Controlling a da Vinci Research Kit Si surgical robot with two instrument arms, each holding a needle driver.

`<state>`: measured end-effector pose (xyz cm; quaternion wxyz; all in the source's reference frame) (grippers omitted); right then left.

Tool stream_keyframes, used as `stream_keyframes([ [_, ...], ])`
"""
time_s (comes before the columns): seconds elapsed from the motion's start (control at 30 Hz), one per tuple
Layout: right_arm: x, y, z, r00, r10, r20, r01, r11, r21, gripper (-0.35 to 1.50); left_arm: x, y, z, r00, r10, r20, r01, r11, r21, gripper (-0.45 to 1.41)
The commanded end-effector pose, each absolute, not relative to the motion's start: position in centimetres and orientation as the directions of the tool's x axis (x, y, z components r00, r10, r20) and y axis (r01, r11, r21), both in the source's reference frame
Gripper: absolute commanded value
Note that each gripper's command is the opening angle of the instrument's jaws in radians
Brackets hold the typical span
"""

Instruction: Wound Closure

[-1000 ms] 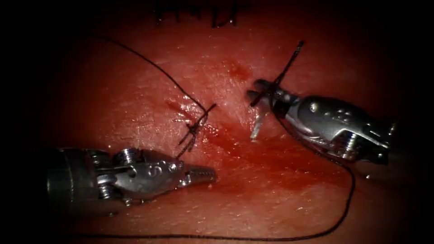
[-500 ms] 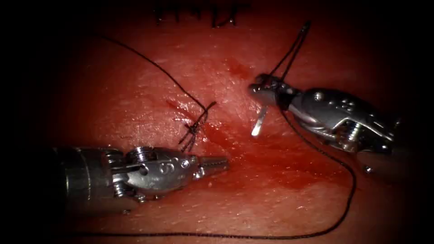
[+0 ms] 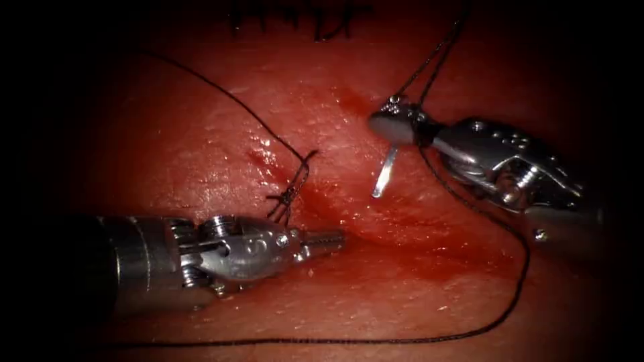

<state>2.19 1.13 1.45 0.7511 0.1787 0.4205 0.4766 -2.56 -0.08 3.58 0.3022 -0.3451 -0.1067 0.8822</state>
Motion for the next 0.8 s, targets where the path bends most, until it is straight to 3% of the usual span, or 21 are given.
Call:
stream_keyframes([
  [0.03, 2.27, 1.02, 1.53, 0.196, 0.871, -0.450, -0.559, 0.477, 0.678, -0.35, -2.58, -0.08, 3.59, -0.579, 0.607, -0.544, -0.457, -0.795, -0.400, -0.13],
  [0.63, 2.41, 0.65, 1.42, 0.031, 0.985, -0.171, -0.536, 0.161, 0.829, -0.35, -2.41, 0.01, 3.52, -0.585, 0.609, -0.535, -0.455, -0.793, -0.404, -0.13],
  [0.8, 2.37, 0.60, 1.32, 0.038, 0.990, -0.137, -0.571, 0.134, 0.810, -0.35, -2.41, 0.01, 3.52, -0.586, 0.609, -0.535, -0.455, -0.793, -0.405, -0.13],
])
